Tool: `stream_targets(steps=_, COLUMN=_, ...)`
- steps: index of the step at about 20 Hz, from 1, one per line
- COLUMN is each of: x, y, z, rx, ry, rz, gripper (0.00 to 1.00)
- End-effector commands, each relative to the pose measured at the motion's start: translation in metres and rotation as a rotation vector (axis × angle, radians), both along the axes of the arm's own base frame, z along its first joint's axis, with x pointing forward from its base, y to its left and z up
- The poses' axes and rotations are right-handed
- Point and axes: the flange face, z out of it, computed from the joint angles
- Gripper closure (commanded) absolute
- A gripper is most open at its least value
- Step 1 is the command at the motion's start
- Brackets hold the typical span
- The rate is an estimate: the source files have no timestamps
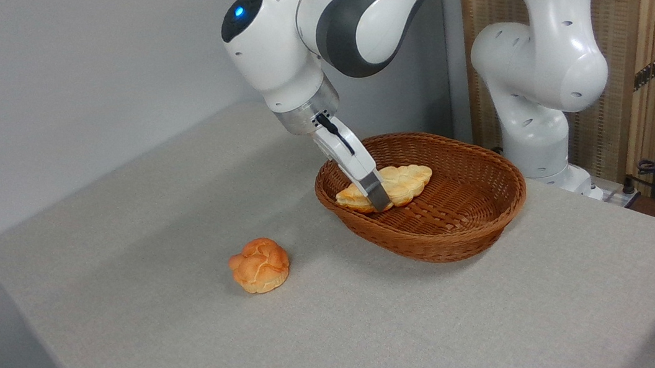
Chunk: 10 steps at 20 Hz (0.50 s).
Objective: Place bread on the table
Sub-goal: 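Lift the bread out of the basket and carry it beside the orange bun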
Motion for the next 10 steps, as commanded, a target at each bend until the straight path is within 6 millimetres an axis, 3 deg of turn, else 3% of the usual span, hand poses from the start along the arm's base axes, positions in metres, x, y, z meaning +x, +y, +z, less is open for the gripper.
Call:
stream_targets(steps=1, x=0.004, y=0.003, z=0.011, rx=-0.002, ry=-0.019, rz=-0.016, gripper=0.54)
stream_targets(steps=10, x=0.024, y=0.017, z=0.085, rx=-0.047, ry=-0.068, rz=-0.018, gripper=0.52)
